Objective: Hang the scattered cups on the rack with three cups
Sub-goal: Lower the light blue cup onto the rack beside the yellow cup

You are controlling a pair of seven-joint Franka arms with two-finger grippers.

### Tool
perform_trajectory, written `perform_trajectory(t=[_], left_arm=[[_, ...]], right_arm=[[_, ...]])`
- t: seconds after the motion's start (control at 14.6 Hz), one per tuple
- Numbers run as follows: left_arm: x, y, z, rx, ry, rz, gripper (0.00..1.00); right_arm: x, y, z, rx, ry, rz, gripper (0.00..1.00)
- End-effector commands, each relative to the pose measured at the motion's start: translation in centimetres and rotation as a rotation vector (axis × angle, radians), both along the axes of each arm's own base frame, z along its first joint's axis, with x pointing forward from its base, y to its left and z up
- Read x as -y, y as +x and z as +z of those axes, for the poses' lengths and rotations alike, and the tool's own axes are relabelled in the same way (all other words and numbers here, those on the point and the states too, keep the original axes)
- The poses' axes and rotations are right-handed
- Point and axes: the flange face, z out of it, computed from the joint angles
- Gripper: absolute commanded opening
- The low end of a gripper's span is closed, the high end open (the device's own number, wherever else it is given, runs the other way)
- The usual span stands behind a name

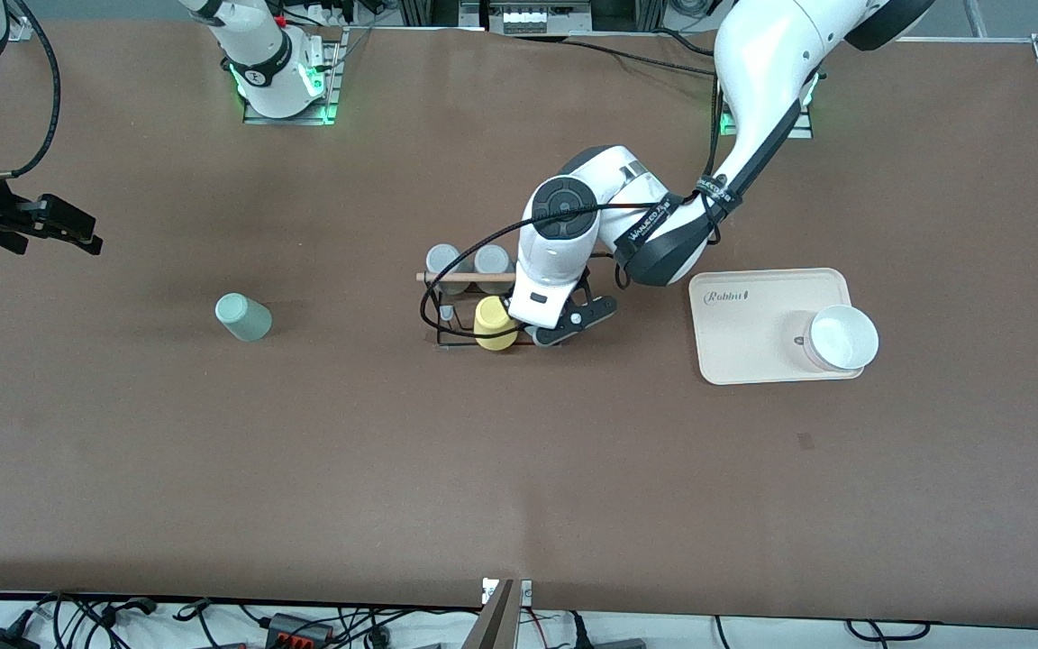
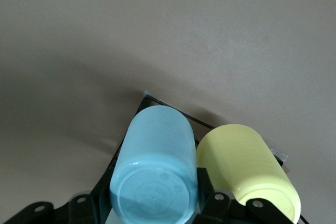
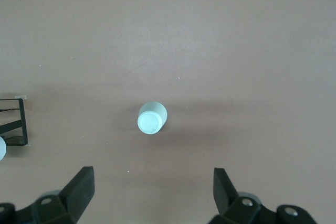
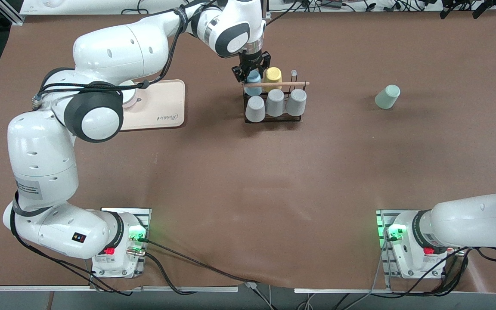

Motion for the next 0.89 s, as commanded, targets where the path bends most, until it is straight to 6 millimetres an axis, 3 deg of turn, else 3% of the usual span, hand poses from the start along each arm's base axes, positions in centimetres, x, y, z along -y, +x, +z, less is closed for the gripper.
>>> perform_trajectory(t=[0.0, 0.27, 0.48, 0.82], left_arm=[[0.85, 0.18, -0.11, 0.022, 0.010, 0.007, 0.40], [0.86, 0.18, -0.62, 0.016, 0.011, 0.007, 0.58], [0.87, 0.21, -0.45, 0.017, 0.009, 0.009, 0.61], [0.79, 0.29, -0.24, 0.020, 0.008, 0.010, 0.76]], right_arm=[[0.34, 0.02, 0.21, 0.004, -0.010, 0.003, 1.00], [0.43, 0.06, 0.12, 0.003, -0.010, 0.002, 1.00], [0.43, 0.06, 0.12, 0.003, -0.010, 0.002, 1.00], [0.43, 0.05, 0.05, 0.001, -0.010, 0.002, 1.00]])
